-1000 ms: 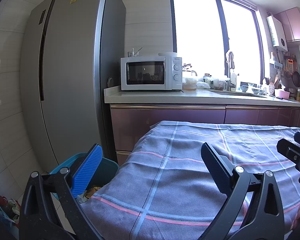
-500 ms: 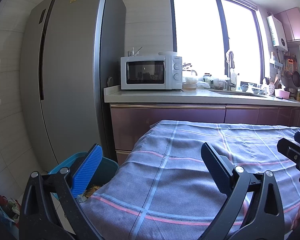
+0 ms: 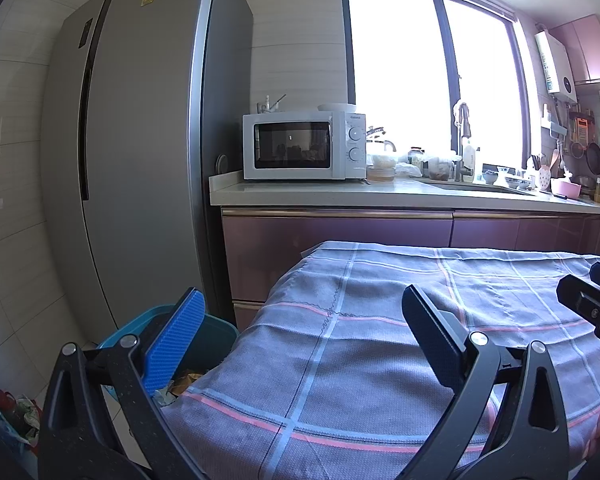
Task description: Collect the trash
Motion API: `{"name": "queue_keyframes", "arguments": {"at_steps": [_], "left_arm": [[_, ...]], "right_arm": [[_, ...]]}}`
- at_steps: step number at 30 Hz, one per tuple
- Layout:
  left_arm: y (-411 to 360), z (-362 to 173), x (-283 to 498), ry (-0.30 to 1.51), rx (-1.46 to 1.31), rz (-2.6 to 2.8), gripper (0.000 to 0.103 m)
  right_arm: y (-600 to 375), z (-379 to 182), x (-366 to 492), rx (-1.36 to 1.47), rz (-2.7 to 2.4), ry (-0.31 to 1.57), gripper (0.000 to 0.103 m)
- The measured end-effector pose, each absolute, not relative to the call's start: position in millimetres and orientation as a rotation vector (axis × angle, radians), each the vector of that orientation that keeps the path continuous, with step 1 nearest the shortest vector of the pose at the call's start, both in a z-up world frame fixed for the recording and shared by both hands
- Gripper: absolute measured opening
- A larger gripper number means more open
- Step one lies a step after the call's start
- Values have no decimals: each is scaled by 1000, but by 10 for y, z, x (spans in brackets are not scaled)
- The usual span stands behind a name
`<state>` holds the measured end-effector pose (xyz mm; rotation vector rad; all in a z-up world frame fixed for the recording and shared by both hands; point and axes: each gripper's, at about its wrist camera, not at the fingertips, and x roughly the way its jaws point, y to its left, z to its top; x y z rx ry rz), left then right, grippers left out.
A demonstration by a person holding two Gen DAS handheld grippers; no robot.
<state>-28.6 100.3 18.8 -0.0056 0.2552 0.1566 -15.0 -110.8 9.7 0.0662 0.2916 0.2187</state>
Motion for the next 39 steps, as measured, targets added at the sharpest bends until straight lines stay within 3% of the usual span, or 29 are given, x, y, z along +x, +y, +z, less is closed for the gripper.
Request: {"name": "queue_keyframes", "arguments": {"at_steps": [39], "left_arm": [[953,183,-277,272,-8,155,97]], "right_arm": [[-1137,76,-136,72,218,290,96]]}}
